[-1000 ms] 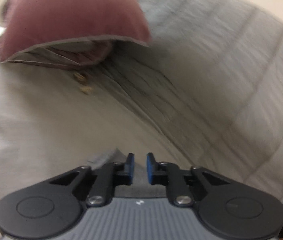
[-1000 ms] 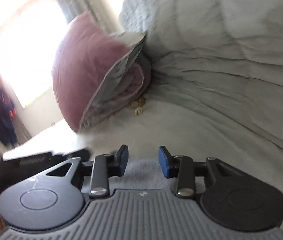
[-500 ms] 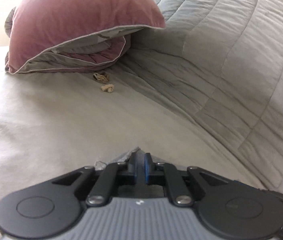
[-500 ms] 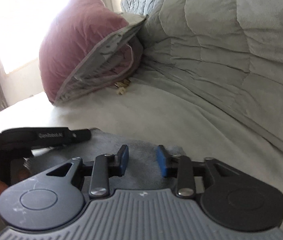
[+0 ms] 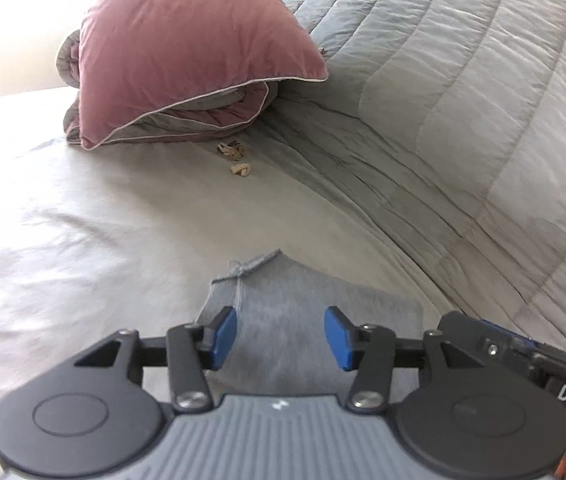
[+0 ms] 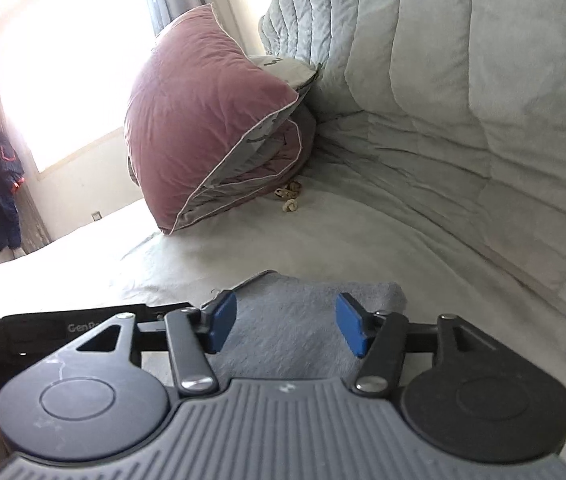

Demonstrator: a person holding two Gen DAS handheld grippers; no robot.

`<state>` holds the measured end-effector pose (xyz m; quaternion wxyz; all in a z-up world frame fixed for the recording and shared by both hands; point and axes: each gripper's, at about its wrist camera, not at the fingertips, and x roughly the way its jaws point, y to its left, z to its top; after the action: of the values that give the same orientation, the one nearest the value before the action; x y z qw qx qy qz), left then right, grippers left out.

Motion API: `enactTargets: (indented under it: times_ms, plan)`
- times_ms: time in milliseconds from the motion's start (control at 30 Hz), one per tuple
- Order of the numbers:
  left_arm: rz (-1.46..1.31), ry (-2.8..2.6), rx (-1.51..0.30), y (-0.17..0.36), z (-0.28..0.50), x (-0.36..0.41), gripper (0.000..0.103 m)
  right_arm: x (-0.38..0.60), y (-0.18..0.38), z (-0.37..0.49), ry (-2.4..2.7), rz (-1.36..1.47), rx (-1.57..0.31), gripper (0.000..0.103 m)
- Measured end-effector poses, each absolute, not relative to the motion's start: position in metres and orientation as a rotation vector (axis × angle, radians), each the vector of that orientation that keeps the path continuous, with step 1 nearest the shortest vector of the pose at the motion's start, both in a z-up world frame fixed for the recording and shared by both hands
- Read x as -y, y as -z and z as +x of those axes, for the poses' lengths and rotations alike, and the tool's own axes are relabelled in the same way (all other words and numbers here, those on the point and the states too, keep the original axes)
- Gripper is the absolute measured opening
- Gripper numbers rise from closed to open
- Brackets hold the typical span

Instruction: Fold clothes

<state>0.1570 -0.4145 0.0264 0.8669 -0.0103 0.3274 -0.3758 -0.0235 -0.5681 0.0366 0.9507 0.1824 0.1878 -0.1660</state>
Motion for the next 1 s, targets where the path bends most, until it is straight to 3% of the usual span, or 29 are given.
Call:
enactTargets:
  times_ms: [367, 400, 500, 667, 1000]
  plan:
    - [0.068, 0.722, -0.69, -0.061, 0.093, 0.384, 0.076, 0.523, -0.072, -0.07, 0.41, 0.393, -0.457, 0.08]
    - [0.072, 0.718, -0.685, -0.064, 0.087, 0.381, 0.083, 0.519, -0.075, -0.074, 0.412, 0.393, -0.457, 0.084]
    - [0.096, 0.697, -0.668, -0.07, 0.072, 0.374, 0.088, 0.506, -0.081, -0.088, 0.416, 0.401, -0.449, 0.1]
    - [0.105, 0.653, -0.673, -0.076, 0.057, 0.358, 0.102, 0.493, -0.087, -0.103, 0.439, 0.442, -0.429, 0.101]
    - [-0.056, 0.536, -0.829, -0.061, 0.048, 0.318, 0.103, 0.48, -0.07, -0.115, 0.538, 0.525, -0.499, 0.103]
